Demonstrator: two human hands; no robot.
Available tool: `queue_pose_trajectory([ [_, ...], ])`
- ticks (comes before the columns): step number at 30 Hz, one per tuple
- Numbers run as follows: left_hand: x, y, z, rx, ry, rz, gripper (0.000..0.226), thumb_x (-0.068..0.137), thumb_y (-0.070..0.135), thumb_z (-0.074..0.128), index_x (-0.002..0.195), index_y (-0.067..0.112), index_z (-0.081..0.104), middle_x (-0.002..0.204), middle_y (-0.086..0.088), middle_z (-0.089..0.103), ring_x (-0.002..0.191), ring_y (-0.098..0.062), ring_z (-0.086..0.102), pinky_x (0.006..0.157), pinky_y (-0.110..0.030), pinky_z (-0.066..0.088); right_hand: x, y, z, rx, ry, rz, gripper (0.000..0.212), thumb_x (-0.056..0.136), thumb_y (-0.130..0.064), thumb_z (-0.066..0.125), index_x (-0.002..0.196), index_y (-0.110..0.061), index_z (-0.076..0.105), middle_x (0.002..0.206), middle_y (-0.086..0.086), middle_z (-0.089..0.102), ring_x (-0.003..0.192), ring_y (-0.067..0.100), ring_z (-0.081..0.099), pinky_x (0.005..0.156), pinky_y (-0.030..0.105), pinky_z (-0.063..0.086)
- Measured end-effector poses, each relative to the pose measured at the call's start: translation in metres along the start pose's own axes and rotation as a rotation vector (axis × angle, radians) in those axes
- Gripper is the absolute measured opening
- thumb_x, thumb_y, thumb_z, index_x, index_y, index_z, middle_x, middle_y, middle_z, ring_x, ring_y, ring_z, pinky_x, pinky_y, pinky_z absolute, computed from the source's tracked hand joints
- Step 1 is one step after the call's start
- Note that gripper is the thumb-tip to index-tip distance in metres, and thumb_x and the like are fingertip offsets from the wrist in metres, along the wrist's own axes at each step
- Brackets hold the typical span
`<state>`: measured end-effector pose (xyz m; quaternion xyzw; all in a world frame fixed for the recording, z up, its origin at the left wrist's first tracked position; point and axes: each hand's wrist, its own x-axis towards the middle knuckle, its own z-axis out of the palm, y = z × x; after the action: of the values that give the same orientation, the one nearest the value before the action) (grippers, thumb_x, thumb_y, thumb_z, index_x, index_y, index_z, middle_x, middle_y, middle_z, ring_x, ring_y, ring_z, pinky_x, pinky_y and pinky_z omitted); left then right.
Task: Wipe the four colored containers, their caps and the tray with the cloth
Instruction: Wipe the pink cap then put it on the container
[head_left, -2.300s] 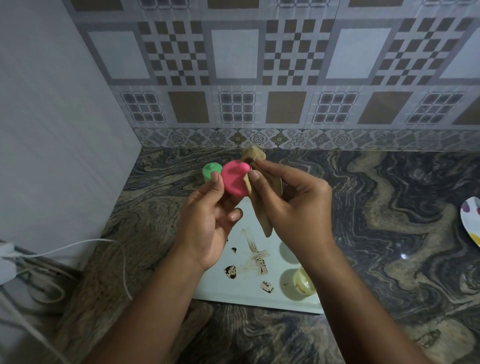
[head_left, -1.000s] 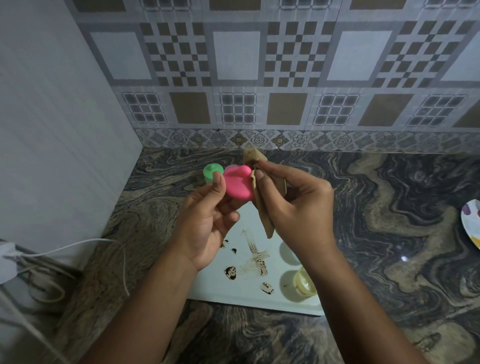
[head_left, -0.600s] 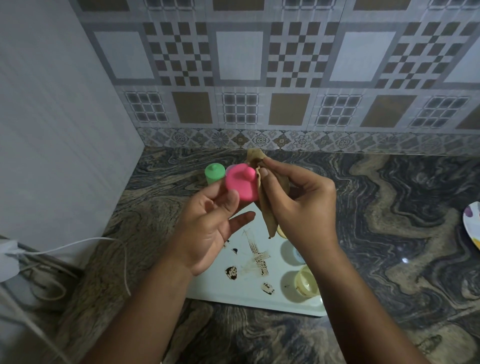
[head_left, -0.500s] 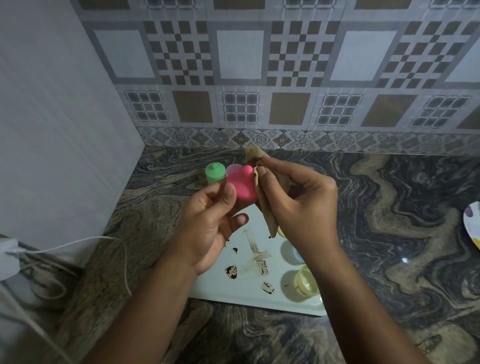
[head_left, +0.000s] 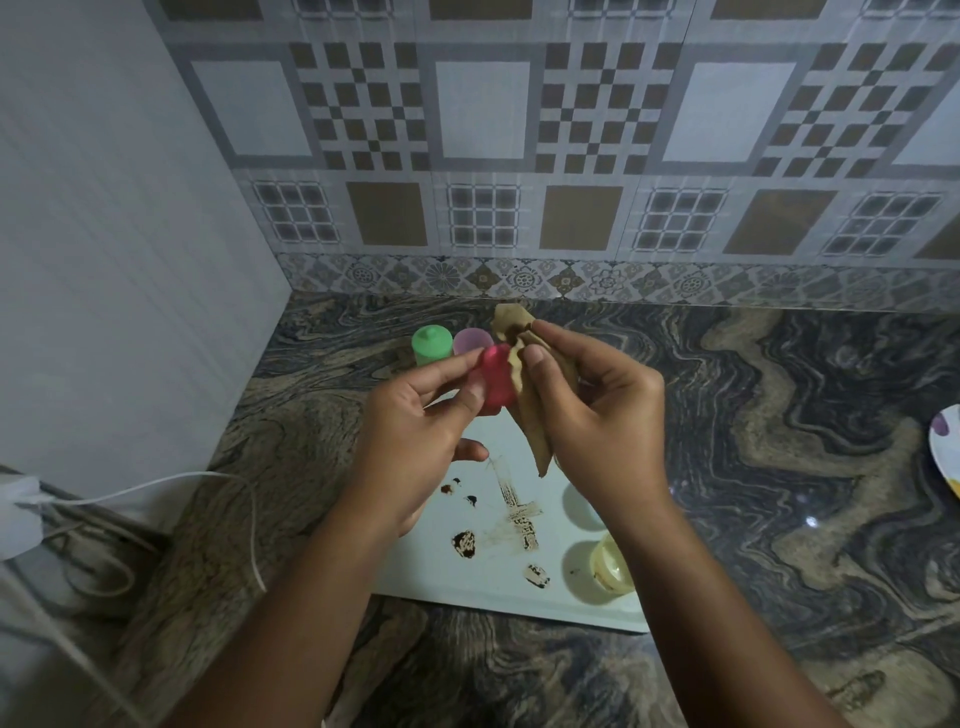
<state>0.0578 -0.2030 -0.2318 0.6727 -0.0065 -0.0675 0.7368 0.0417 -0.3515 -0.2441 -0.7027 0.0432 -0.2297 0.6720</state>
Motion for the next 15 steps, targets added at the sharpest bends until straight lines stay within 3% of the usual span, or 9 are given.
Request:
queue_pose_trajectory([
  [4, 0.002, 0.001, 0.001, -0.018, 0.006, -0.007, 0.027, 0.093, 0.008, 0.065, 0.114, 0.024, 0.070, 0.109, 0.005, 0.075, 0.094, -0.012, 0.074, 0.056, -0.029, 0.059, 0.001, 0.000, 0.001, 0.049, -0.009, 0.020, 0.024, 0.098, -0.006, 0.068, 0.121, -0.008, 0.074, 0.104, 0.001, 0.080, 0.098, 0.012, 0.077, 0.084, 0.028, 0.062],
  [8, 0.009, -0.005, -0.003, 0.142, 0.083, 0.070, 0.008, 0.089, 0.029, 0.071, 0.096, 0.033, 0.072, 0.093, 0.004, 0.077, 0.088, -0.012, 0.074, 0.056, -0.031, 0.057, 0.001, 0.000, 0.002, 0.033, -0.039, 0.026, 0.022, 0.099, -0.005, 0.066, 0.120, -0.006, 0.073, 0.101, 0.001, 0.081, 0.096, 0.012, 0.077, 0.084, 0.032, 0.063],
  [11, 0.019, -0.016, -0.009, 0.274, 0.144, 0.170, 0.007, 0.088, 0.031, 0.073, 0.092, 0.037, 0.073, 0.093, 0.010, 0.076, 0.090, -0.006, 0.071, 0.074, -0.029, 0.056, 0.002, 0.006, 0.004, -0.054, -0.021, -0.016, 0.027, 0.099, -0.012, 0.068, 0.125, -0.011, 0.072, 0.106, -0.001, 0.080, 0.100, 0.011, 0.076, 0.089, 0.041, 0.063],
  [13, 0.025, -0.023, -0.014, 0.367, 0.181, 0.265, 0.008, 0.089, 0.030, 0.073, 0.094, 0.036, 0.074, 0.100, 0.014, 0.074, 0.096, 0.000, 0.068, 0.084, -0.024, 0.053, 0.005, 0.016, 0.003, -0.171, 0.011, -0.088, 0.036, 0.099, -0.018, 0.068, 0.135, -0.015, 0.067, 0.105, -0.013, 0.077, 0.097, 0.005, 0.075, 0.089, 0.034, 0.061],
  [15, 0.032, -0.030, -0.020, 0.476, 0.225, 0.355, 0.008, 0.089, 0.027, 0.073, 0.097, 0.028, 0.076, 0.105, 0.012, 0.070, 0.098, 0.003, 0.064, 0.084, -0.015, 0.050, 0.009, 0.030, 0.000, -0.281, 0.047, -0.140, 0.040, 0.099, -0.017, 0.068, 0.139, -0.015, 0.064, 0.094, -0.022, 0.072, 0.080, -0.008, 0.069, 0.078, 0.017, 0.056],
])
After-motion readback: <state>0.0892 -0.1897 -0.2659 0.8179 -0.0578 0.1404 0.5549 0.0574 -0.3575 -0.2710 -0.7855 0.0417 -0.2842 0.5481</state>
